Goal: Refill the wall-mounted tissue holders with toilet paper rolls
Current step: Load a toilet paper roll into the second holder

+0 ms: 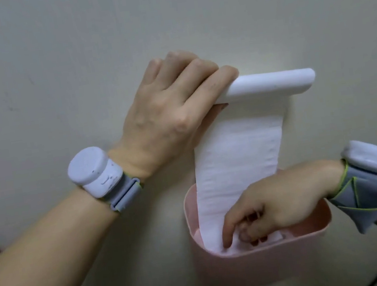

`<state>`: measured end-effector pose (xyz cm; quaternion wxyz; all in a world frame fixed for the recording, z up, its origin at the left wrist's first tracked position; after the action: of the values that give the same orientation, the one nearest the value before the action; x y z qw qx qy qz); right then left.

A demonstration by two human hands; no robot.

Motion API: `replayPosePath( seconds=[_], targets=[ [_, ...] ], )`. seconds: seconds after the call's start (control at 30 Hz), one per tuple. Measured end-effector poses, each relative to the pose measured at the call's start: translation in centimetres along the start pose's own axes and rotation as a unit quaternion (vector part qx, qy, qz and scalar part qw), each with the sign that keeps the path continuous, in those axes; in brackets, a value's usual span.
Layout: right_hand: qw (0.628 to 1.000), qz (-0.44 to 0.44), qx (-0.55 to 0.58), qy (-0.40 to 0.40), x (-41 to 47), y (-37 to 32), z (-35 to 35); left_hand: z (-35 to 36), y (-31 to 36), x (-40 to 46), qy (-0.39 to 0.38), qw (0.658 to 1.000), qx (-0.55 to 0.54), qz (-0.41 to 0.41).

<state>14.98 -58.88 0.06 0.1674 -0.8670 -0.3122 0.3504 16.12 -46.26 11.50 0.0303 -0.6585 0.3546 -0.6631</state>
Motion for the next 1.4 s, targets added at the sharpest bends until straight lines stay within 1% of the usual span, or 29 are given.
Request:
replayPosePath(
  seconds=[0.23,0.4,0.5,0.67,0.83,0.9,1.03,1.13,1.27,1.33,1.4],
  targets=[
    [0.996,0.009,-0.024,-0.086,1.6,-0.1,0.2,0.3,-0.4,-0.3,0.003,0.999,-0.019,-0.029],
    [0.988,0.044,-0.079,-0.128,3.1,0.3,1.4,0.1,-0.5,-0.4,0.002,1.0,-0.011,-0.018],
    [0.987,0.052,-0.085,-0.126,3.1,0.5,1.5,0.1,-0.4,-0.3,0.0,1.0,-0.013,-0.011],
    [0.994,0.047,-0.041,-0.094,2.6,0.4,0.4,-0.1,-0.3,-0.1,0.001,1.0,-0.001,0.004],
    [0.991,0.06,-0.068,-0.101,2.5,0.8,1.4,0.0,-0.2,0.0,-0.001,1.0,-0.004,0.025],
    [0.991,0.066,-0.071,-0.091,2.2,0.9,1.1,0.0,-0.1,-0.1,-0.005,1.0,-0.008,0.03],
    [0.994,0.073,-0.04,-0.074,1.9,1.2,0.6,0.2,-0.1,-0.2,-0.005,0.999,-0.01,0.032],
    [0.993,0.087,-0.038,-0.074,1.9,1.5,0.7,0.3,-0.1,-0.3,-0.009,0.999,-0.015,0.038],
    [0.995,0.098,-0.01,-0.024,1.4,1.6,-0.7,0.4,-0.1,-0.4,-0.011,0.998,-0.016,0.051],
    [0.993,0.117,-0.023,-0.015,1.0,1.9,-1.1,0.4,-0.1,-0.5,-0.011,0.998,-0.017,0.055],
    [0.989,0.14,-0.041,-0.023,0.7,2.2,-0.8,0.5,-0.1,-0.5,-0.015,0.998,-0.019,0.059]
  ],
)
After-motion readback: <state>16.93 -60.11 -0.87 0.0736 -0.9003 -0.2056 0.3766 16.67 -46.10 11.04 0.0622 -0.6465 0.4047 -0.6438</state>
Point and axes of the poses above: each hand's wrist, its own x-axis towards the middle knuckle, its own z-axis out of the palm, y = z × x, the point moved 5 cm from there along x, towards the middle knuckle, and after that the axes turned 7 degrees about x, right-handed, at the moved point
